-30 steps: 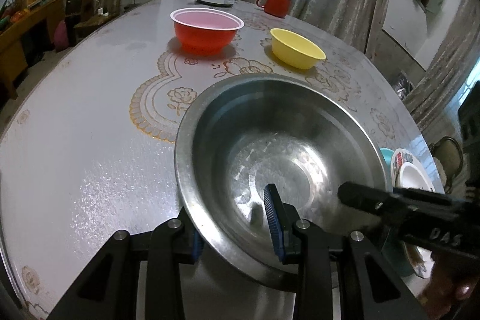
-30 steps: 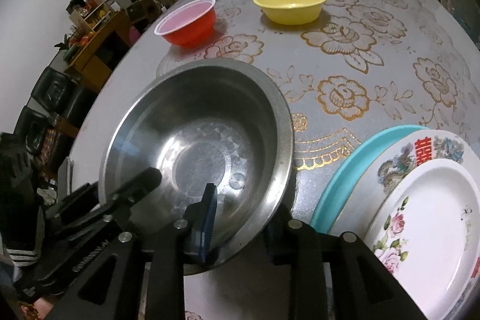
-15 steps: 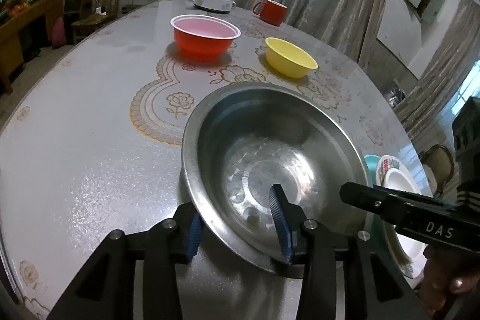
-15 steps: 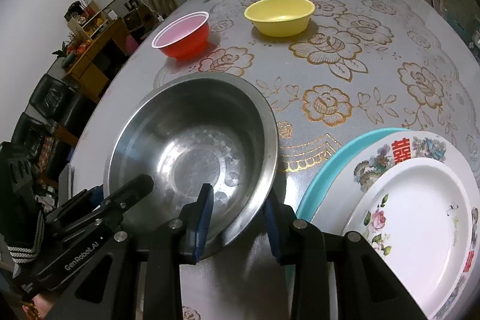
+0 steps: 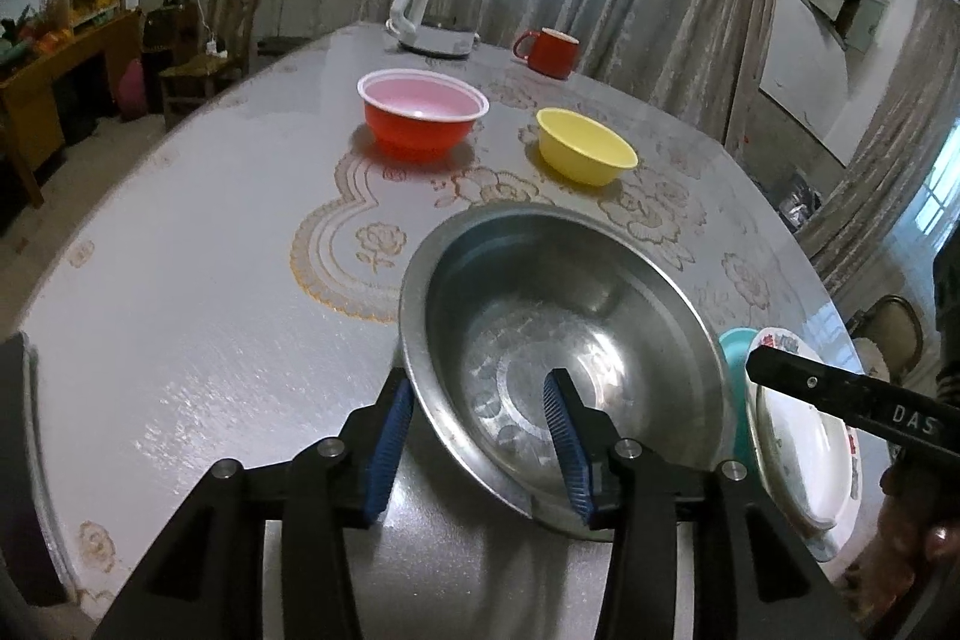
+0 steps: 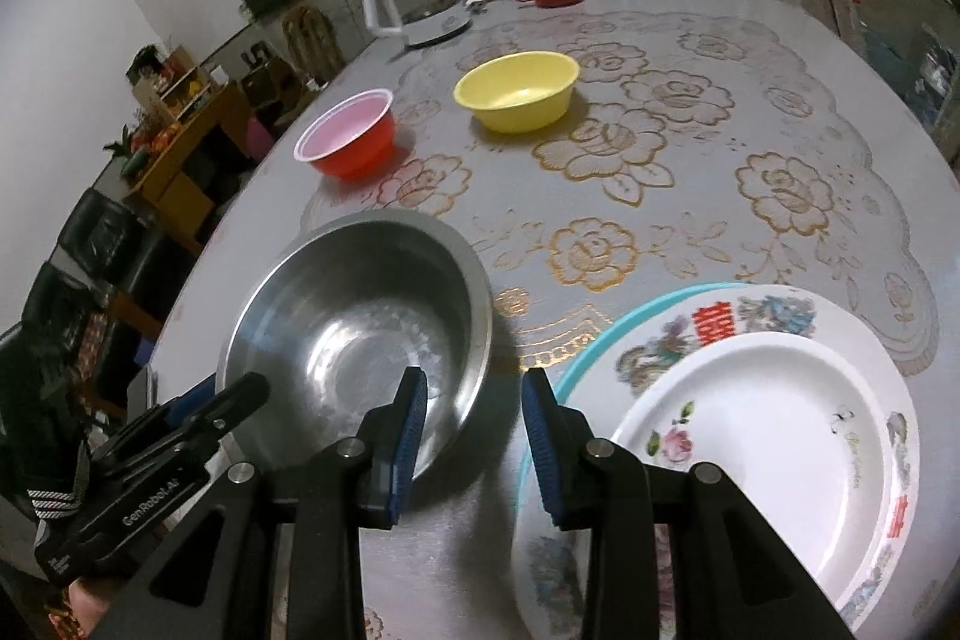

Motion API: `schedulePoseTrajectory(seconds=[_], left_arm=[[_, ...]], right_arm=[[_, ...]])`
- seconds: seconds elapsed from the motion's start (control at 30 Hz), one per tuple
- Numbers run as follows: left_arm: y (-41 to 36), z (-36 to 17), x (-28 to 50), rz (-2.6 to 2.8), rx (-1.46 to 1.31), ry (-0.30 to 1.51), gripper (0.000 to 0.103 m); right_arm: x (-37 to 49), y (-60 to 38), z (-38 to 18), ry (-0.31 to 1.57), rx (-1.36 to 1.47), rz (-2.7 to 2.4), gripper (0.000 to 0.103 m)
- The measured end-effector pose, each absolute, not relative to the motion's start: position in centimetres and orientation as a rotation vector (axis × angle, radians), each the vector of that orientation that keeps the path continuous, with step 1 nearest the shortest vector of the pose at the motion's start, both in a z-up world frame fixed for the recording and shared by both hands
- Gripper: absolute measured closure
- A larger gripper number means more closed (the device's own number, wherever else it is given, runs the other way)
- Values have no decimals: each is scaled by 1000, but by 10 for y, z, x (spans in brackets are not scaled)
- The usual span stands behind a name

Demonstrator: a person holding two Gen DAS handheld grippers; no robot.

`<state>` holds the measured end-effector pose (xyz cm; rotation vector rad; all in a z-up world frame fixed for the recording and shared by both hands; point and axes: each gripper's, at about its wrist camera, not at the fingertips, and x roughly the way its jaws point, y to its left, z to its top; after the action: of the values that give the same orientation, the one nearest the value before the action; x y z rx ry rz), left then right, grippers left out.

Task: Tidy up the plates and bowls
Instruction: 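Lower the steel bowl onto the table and open both grippers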

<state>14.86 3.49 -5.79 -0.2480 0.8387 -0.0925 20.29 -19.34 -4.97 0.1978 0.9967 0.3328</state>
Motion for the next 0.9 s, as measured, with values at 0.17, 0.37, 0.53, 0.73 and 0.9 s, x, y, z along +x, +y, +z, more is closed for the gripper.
schedulePoseTrajectory(seconds=[0.17,0.37,0.53,0.73,0.9], left_arm=[[31,-43,149,-89,-219,804,51],[20,-36,152,-120,-214,792,51],[5,-32,158,-160,-200,790,51],[-20,-32,166,-224,-187,810,48],[-40,-32,172,-271,-164,822,48]], right_arm=[[203,-206,-46,978,235,334,69],[203,-208,-47,973,256,356,69],[203,-212,-49,977,272,358,69],[206,-224,-51,973,297,333,69],[209,-236,-53,975,322,311,69]])
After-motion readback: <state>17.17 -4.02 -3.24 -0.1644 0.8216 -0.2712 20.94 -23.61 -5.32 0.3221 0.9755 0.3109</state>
